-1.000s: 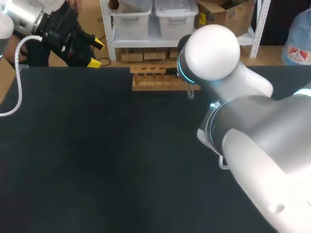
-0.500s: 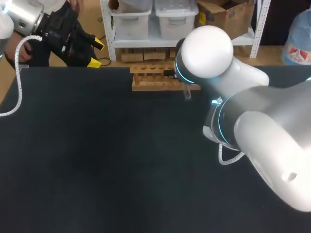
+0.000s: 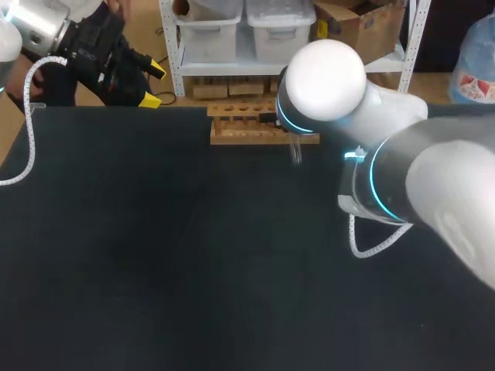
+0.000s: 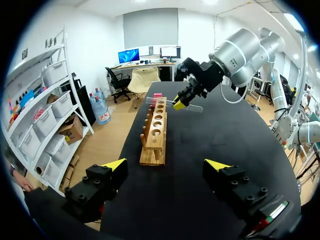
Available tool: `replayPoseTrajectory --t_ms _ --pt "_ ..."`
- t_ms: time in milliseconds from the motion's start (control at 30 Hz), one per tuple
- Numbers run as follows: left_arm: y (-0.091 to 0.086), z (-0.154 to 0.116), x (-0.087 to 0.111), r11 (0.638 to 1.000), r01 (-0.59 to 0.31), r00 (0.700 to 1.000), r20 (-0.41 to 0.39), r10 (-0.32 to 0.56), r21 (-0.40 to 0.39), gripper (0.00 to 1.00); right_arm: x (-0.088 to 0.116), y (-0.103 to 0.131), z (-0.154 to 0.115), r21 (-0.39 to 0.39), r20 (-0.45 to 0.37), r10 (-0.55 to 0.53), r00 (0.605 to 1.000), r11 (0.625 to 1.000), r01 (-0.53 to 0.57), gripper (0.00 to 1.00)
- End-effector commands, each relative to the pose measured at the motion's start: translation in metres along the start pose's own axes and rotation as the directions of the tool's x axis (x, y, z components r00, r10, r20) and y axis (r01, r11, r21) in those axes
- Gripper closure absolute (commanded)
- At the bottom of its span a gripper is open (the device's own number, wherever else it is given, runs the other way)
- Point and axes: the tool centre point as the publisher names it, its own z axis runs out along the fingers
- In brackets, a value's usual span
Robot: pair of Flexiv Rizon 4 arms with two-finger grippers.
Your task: Grasp the test tube, adjust it, and insert it.
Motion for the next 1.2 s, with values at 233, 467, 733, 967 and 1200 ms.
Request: replayPoseTrajectory --t_ms 233,467,733,967,1200 --pt "-0.001 0.0 0.0 1.0 -0.001 1.0 -0.002 0.001 -0.003 0.0 -0.001 0.003 0.01 -0.009 -0.04 -0.002 0.999 1.0 0.002 1.0" --pt "-0.001 0.0 0.0 1.0 -0.001 1.0 -0.002 0.001 -0.003 0.0 0.002 0.003 0.013 -0.011 -0.057 0.0 0.998 1.0 0.0 1.0" --pt "-0.001 0.0 0.0 1.0 -0.001 1.0 -0.002 0.001 -0.003 0.0 0.003 0.002 0.014 -0.012 -0.068 0.001 0.998 1.0 -0.002 1.0" --pt "-0.001 0.0 0.0 1.0 -0.001 1.0 -0.002 0.001 -0.003 0.0 0.004 0.0 0.004 -0.013 -0.069 0.006 0.998 1.0 -0.007 1.0" --pt "-0.001 0.0 0.0 1.0 -0.001 1.0 -0.002 0.001 -0.003 0.0 0.005 -0.001 -0.014 -0.02 -0.063 0.007 0.998 1.0 -0.009 1.0"
